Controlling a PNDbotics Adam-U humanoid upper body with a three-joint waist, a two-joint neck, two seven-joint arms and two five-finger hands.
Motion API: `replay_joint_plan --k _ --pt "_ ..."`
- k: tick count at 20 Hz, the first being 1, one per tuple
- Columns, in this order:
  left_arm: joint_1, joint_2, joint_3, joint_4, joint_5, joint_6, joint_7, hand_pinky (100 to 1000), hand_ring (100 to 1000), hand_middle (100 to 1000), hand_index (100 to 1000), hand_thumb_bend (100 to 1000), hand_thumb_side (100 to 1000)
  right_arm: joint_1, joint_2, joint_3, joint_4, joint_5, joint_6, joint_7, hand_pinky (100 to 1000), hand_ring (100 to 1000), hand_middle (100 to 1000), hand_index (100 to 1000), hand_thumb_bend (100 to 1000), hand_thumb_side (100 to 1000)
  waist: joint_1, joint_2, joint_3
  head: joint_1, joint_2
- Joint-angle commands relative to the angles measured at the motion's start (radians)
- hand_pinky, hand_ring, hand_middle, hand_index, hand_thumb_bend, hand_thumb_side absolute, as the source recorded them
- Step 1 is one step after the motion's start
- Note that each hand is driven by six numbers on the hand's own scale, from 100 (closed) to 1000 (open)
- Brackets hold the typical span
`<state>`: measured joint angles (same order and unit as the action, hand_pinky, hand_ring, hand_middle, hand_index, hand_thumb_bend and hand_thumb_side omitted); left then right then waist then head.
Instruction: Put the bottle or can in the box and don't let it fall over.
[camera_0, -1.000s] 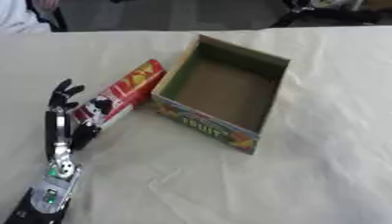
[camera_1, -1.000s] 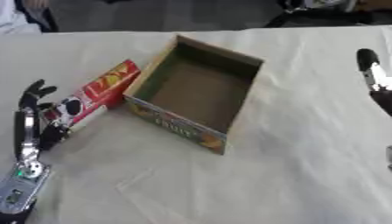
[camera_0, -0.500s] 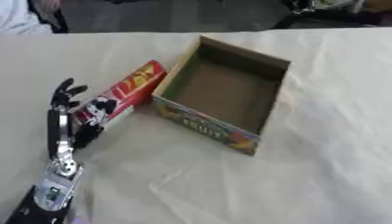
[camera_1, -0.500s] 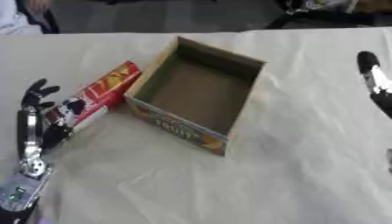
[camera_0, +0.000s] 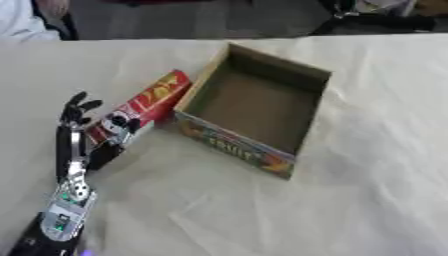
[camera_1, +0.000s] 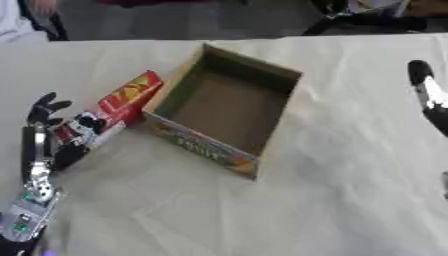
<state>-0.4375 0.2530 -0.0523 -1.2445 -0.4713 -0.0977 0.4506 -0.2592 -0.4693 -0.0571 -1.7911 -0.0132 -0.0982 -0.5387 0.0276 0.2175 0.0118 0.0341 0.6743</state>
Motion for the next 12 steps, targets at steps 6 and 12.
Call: replay_joint_plan --k 6,12 --pt "0.009 0.01 -0.003 -0.017 -0.045 0.074 -0.065 640 1000 878 721 723 505 -0.009 -0.013 -0.005 -0.03 -0.003 -0.002 -0.006 791 826 710 823 623 337 -0.005 -0.013 -0.002 0.003 -0.012" --pt "0.007 0.015 -0.007 -0.031 -0.087 0.101 -0.135 576 1000 854 700 722 414 -0.009 -0.015 -0.005 -0.03 -0.006 -0.003 -0.011 790 823 707 821 619 335 -0.003 -0.016 -0.003 0.002 -0.012"
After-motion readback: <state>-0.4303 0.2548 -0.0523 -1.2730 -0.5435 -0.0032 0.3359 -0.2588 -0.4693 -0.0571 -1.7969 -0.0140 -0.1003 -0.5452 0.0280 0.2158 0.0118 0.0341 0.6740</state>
